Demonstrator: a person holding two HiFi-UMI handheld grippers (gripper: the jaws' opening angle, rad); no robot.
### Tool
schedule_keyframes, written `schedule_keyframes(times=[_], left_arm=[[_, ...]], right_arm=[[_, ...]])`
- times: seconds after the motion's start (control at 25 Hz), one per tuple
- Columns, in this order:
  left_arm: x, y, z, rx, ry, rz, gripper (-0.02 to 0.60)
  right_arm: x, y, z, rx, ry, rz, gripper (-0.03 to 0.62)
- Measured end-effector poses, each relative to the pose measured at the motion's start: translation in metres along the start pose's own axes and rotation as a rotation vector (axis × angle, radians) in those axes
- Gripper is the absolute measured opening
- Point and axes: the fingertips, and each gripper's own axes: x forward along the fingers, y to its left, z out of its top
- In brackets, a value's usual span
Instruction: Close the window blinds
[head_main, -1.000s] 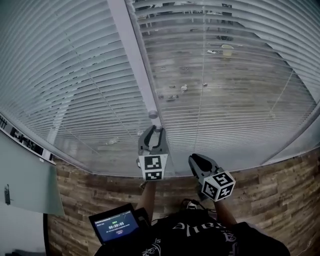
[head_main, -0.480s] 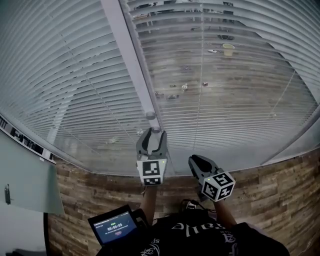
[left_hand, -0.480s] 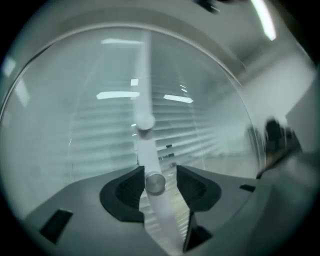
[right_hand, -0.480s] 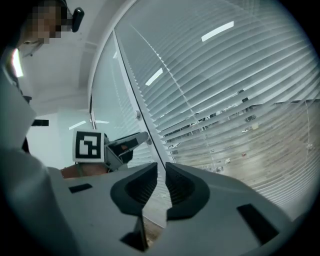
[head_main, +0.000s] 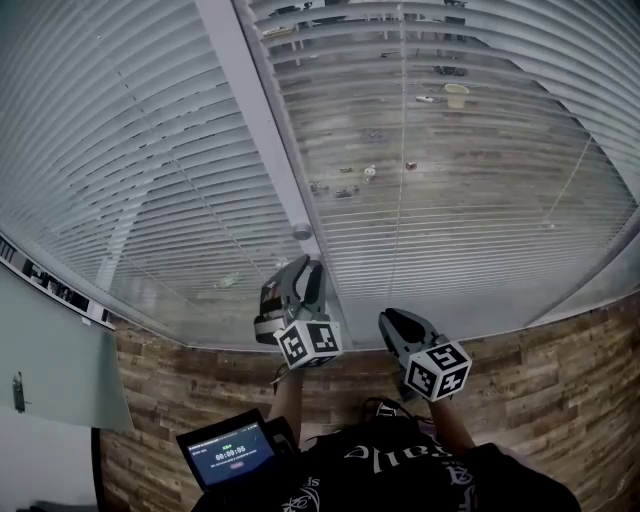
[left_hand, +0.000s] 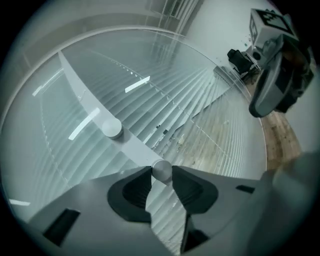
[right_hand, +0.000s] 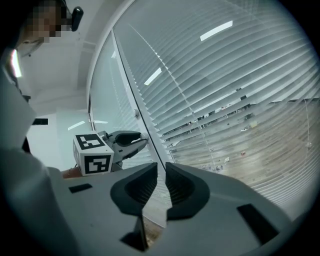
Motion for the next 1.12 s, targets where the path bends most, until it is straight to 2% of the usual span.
schedule_keyframes(times=[0.24,0.32,0.36,0.4,0.48,0.52,0.68,0.72,0.76,0.8,0.84,0.92,1.04,1.08,1.12], left_arm=[[0.002,-0.004,0.002,0.260,-0.024,-0.027,0.132],[0.001,-0.005,0.002,0.245,-0.042,-0.035,0.132],[0.000,-0.005,0.002,0.187,-0.049,-0.037,0.132],[0.000,-0.004,0.002,0.085,-0.055,-0.041,0.132],[0.001,0.000,0.000,-0.225,-0.068,-0.044,0.132],[0.002,0.003,-0.001,-0.424,-0.080,-0.042,0.131],[-0.001,0.014,-0.006,-1.337,-0.180,-0.030,0.127],[-0.001,0.016,-0.008,-1.504,-0.204,-0.024,0.127],[0.000,0.017,-0.010,-1.589,-0.219,-0.018,0.127],[0.001,0.018,-0.010,-1.572,-0.221,-0.013,0.127],[0.001,0.017,-0.008,-1.463,-0.210,-0.010,0.127],[0.000,0.012,-0.004,-1.097,-0.164,-0.007,0.127],[-0.008,0.006,0.006,-0.455,-0.097,0.020,0.133],[-0.009,0.003,0.011,-0.262,-0.073,0.027,0.137],[-0.009,0.001,0.014,-0.116,-0.051,0.028,0.141]], right_arm=[[0.005,0.000,-0.004,0.009,0.010,-0.005,0.060],[0.005,-0.001,-0.008,0.014,0.017,-0.008,0.060],[0.005,-0.001,-0.010,0.018,0.020,-0.010,0.060],[0.005,-0.001,-0.012,0.021,0.022,-0.012,0.060],[0.006,-0.001,-0.012,0.028,0.023,-0.020,0.060],[0.005,-0.002,-0.012,0.032,0.023,-0.024,0.060],[0.002,-0.003,-0.013,0.043,0.021,-0.036,0.060],[0.001,-0.003,-0.013,0.044,0.021,-0.038,0.060],[0.000,-0.003,-0.013,0.044,0.022,-0.040,0.060],[0.000,-0.004,-0.014,0.044,0.022,-0.042,0.060],[0.000,-0.004,-0.015,0.043,0.023,-0.044,0.060],[-0.001,-0.005,-0.016,0.044,0.025,-0.047,0.060],[-0.003,-0.007,-0.016,0.044,0.027,-0.049,0.060],[-0.003,-0.007,-0.016,0.043,0.027,-0.050,0.060],[-0.003,-0.007,-0.015,0.042,0.026,-0.050,0.060]])
